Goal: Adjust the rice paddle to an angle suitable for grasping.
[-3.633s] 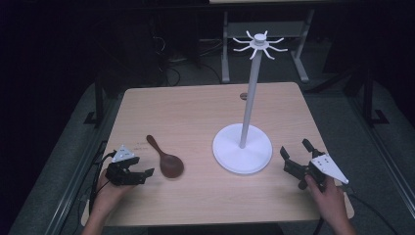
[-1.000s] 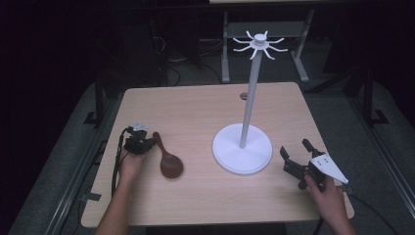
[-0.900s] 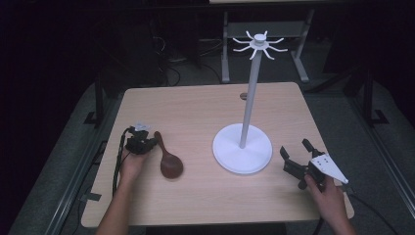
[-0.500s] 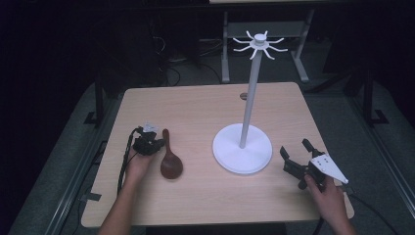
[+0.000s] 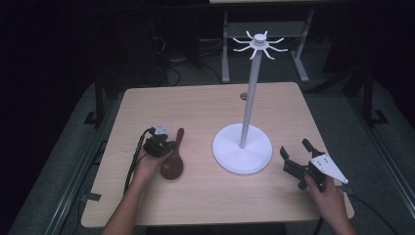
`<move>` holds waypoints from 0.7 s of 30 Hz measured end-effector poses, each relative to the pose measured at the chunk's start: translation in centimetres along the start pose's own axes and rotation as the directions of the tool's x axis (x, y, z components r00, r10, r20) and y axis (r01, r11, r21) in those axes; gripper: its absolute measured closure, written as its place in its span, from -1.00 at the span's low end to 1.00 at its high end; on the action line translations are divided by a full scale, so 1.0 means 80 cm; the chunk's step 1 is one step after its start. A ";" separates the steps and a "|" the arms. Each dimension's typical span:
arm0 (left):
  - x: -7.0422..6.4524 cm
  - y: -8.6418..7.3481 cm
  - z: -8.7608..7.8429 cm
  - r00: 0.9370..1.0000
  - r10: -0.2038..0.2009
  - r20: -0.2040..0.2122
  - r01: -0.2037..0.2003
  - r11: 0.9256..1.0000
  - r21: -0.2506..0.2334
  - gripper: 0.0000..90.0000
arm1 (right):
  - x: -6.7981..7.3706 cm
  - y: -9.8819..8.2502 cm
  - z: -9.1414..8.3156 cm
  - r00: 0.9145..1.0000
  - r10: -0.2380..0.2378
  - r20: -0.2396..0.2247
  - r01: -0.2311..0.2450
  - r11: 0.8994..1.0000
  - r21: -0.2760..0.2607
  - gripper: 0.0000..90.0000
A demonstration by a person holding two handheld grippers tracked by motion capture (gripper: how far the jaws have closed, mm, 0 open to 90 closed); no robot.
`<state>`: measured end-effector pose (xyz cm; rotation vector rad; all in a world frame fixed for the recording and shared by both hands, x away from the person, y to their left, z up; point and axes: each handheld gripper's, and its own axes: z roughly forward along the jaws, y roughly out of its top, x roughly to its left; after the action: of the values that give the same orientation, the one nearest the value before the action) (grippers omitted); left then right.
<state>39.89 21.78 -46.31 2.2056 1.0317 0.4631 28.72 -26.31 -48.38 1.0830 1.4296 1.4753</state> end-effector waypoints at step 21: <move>-0.046 0.017 0.010 0.989 0.099 0.105 -0.097 0.995 -0.023 1.00 | 0.000 0.000 0.000 1.000 -0.001 -0.001 0.001 1.000 0.000 -0.70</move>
<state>38.76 17.91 -46.12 2.2469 0.8626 0.3921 28.72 -26.29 -48.38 1.0817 1.4310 1.4757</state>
